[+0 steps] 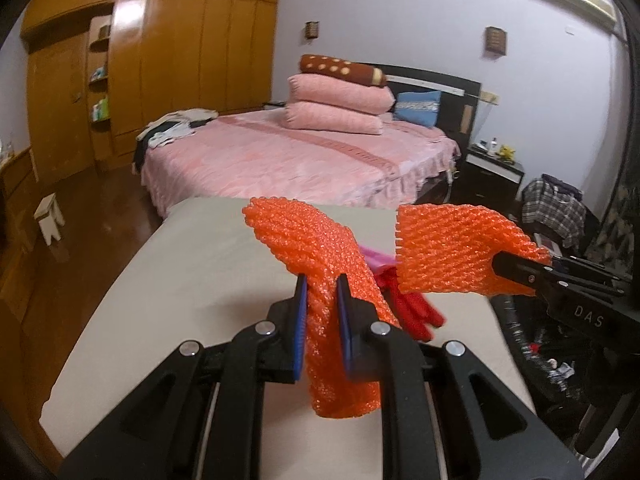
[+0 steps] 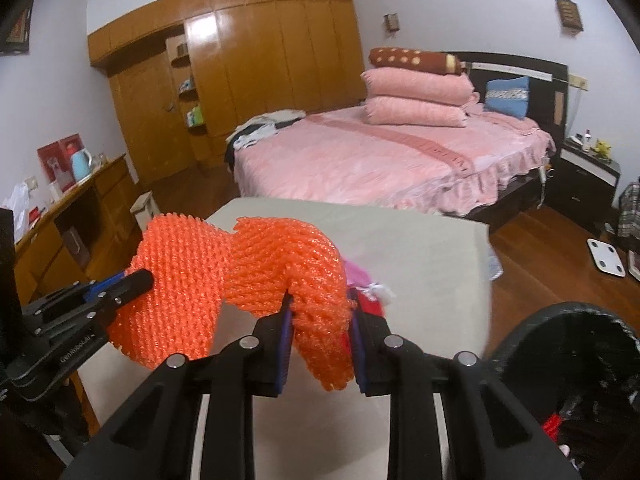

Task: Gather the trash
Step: 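Carry both orange mesh sleeves over the bin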

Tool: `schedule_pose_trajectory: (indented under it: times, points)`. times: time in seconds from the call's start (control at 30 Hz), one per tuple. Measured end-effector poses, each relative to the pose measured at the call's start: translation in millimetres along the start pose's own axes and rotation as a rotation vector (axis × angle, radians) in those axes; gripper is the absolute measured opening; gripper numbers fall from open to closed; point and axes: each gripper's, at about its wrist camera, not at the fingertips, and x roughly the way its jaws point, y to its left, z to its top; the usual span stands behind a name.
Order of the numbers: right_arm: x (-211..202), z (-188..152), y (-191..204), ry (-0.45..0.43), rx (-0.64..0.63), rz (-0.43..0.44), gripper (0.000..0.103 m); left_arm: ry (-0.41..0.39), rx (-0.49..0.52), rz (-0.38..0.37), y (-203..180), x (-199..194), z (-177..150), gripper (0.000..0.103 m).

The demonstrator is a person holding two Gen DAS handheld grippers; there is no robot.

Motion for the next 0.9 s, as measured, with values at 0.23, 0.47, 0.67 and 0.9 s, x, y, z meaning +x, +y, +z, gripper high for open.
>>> schedule_pose_trajectory:
  times: [0.23,0.47,0.67,0.9]
  points:
    - [-35,-3,-36,-0.033,0.040,-0.059,0.026,-0.019,0.045,-0.071,-48,-1,7,0.013]
    - [-70,-9,-84,-0.062,0.089,-0.142,0.026,-0.028,0.097,-0.155,-101,0,8,0.013]
    - [-95,-17,-122,-0.076,0.125,-0.221,0.026,-0.024,0.136,-0.239,-149,7,7,0.013]
    - [-117,-29,-159,-0.082,0.171,-0.302,0.026,-0.019,0.179,-0.320,-198,17,0,0.013]
